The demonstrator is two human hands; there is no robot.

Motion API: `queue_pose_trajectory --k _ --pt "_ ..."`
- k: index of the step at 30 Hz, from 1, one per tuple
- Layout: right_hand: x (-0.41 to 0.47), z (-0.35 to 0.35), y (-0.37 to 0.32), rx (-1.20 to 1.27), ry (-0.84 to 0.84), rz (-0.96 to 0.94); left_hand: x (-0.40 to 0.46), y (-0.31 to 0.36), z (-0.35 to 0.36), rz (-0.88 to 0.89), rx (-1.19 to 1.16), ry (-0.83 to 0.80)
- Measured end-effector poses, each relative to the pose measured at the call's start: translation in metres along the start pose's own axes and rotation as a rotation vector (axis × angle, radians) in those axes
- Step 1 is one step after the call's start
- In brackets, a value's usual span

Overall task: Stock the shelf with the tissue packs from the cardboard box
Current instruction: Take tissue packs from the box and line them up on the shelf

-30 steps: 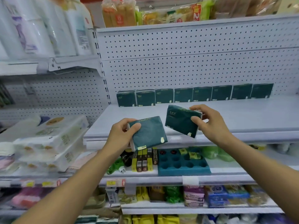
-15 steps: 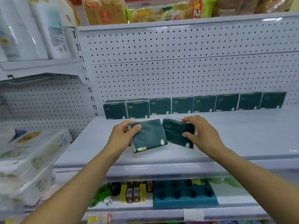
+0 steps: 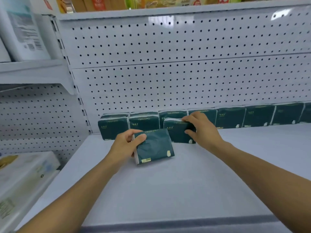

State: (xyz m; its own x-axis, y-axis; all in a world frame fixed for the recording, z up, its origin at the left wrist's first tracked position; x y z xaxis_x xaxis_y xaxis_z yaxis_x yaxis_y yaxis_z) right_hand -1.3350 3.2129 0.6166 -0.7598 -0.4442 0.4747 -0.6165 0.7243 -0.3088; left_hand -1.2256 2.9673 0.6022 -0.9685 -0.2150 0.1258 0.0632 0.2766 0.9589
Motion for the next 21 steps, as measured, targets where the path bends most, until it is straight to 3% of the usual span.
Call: queue_pose_trajectory --k 17,19,21 --pt "0.041 0.024 0.012 -0.257 0.115 -0.117 0.037 -0.003 -0.002 0.020 -0.027 -0.137" --pt "0.030 0.010 0.004 -0.184 0.165 -0.156 0.038 0.003 0.008 0.048 -0.013 -0.182" --pt "0.015 -0.003 -0.009 -0.033 0.071 -0.221 0.038 0.012 0.023 0.097 0.006 -0.229"
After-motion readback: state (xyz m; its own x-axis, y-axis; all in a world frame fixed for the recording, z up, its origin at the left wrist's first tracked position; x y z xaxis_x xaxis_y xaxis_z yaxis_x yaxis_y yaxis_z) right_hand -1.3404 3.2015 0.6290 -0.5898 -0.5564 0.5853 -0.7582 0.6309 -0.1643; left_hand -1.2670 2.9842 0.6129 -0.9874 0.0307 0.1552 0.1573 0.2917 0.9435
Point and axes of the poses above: each hand's wrist, its own x-axis towards the middle knuckle, its own z-axis out of the palm, y = z × x, the point moved 4 cm from there along x, towards the middle knuckle, and after that the axes turned 4 degrees about -y, right-handed, at the moved point
